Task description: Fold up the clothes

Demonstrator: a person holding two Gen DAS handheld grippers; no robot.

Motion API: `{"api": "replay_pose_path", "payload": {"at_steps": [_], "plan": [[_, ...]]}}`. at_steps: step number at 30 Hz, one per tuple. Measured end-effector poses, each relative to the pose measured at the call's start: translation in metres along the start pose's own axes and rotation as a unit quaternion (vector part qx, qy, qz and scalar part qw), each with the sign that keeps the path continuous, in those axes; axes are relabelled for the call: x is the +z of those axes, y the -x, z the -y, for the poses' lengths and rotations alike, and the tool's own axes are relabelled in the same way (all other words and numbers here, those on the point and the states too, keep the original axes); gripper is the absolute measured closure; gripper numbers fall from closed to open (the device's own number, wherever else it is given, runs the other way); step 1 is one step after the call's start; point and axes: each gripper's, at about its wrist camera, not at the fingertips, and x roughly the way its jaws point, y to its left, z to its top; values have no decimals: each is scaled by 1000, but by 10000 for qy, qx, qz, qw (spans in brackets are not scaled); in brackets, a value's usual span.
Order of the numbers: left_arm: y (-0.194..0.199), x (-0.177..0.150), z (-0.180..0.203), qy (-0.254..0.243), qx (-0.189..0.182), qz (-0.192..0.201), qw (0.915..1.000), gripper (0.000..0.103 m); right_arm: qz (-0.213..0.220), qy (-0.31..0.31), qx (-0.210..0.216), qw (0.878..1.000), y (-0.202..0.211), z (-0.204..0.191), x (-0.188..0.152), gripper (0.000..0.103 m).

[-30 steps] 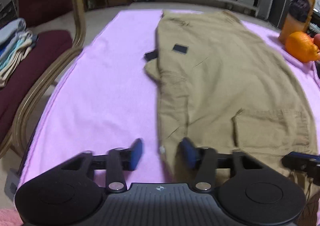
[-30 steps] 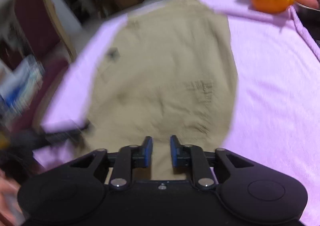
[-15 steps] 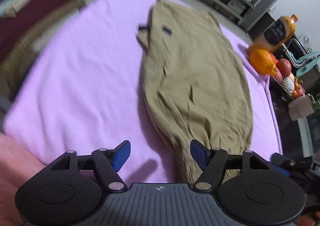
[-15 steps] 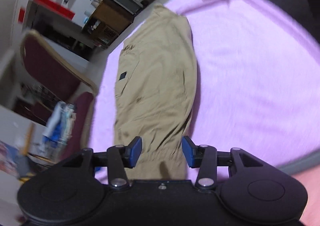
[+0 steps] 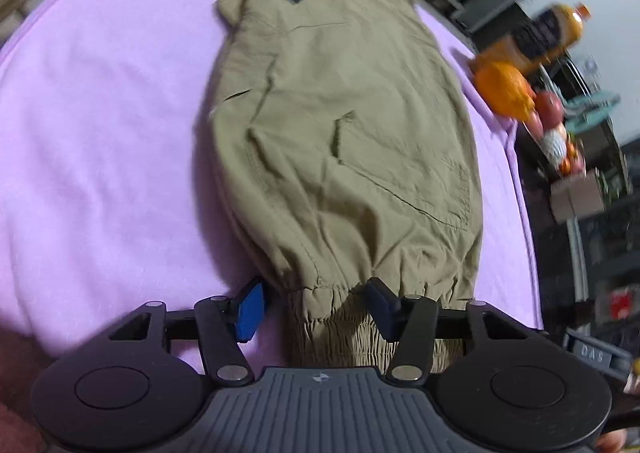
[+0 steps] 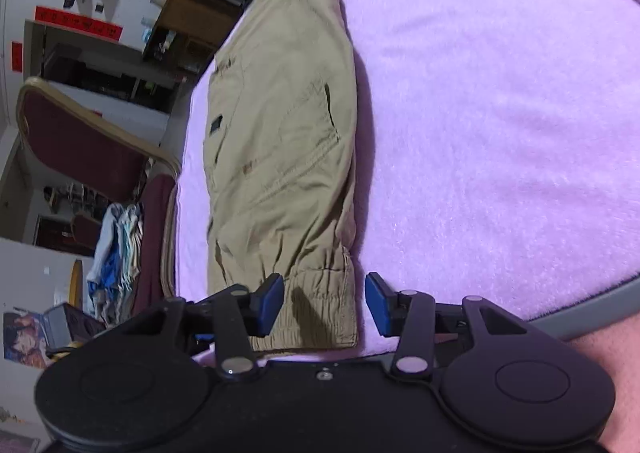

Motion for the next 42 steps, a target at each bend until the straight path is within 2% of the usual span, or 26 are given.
{"api": "replay_pose_path", "payload": {"at_steps": [3, 7, 9, 10, 11, 14, 18, 21, 23, 25, 30, 36, 39, 42], "plan": [[-3, -2, 8, -299, 27, 31, 9995, 54, -26, 219, 60, 9997, -8, -2, -2, 61], [0, -3, 16, -610, 146, 162, 9979, 74, 90, 918, -137, 9956, -16, -17, -9, 67], [8, -3, 17, -540, 101, 184, 9983, 80, 147, 1039, -404, 9937, -14, -23, -13, 77], [12, -3, 17, -482, 76, 187, 9986, 81, 177, 965, -323, 9947, -8, -25, -14, 84], [18, -3, 17, -420, 42, 201, 9989, 81, 206, 886, -236, 9956, -1, -28, -14, 85], [47, -6, 18, -139, -184, 332, 9992, 82, 295, 650, 26, 9974, 20, -35, -17, 85], [73, -18, 7, 614, -675, 247, 9955, 82, 220, 298, 213, 9991, 51, -43, -25, 85], [68, -32, 1, 851, -639, -44, 9943, 81, 140, 120, 188, 9997, 63, -42, -36, 85], [59, -40, 1, 885, -424, -274, 9948, 81, 25, -52, 7, 10000, 53, -39, -44, 85], [57, -39, 1, 943, -345, -366, 9943, 81, -61, -344, -92, 9993, 45, -30, -48, 84], [63, -22, 7, 1164, -335, -576, 9910, 81, 36, -527, -58, 9986, 47, -37, -41, 84], [84, 6, 25, 1203, -410, -423, 9910, 80, 346, -716, 218, 9966, 60, -53, -21, 83], [86, 20, 32, 1164, -338, -367, 9919, 80, 476, -763, 301, 9955, 59, -60, -11, 83], [86, 40, 39, 902, -154, -246, 9955, 75, 573, -779, 364, 9946, 55, -67, -1, 83]]}}
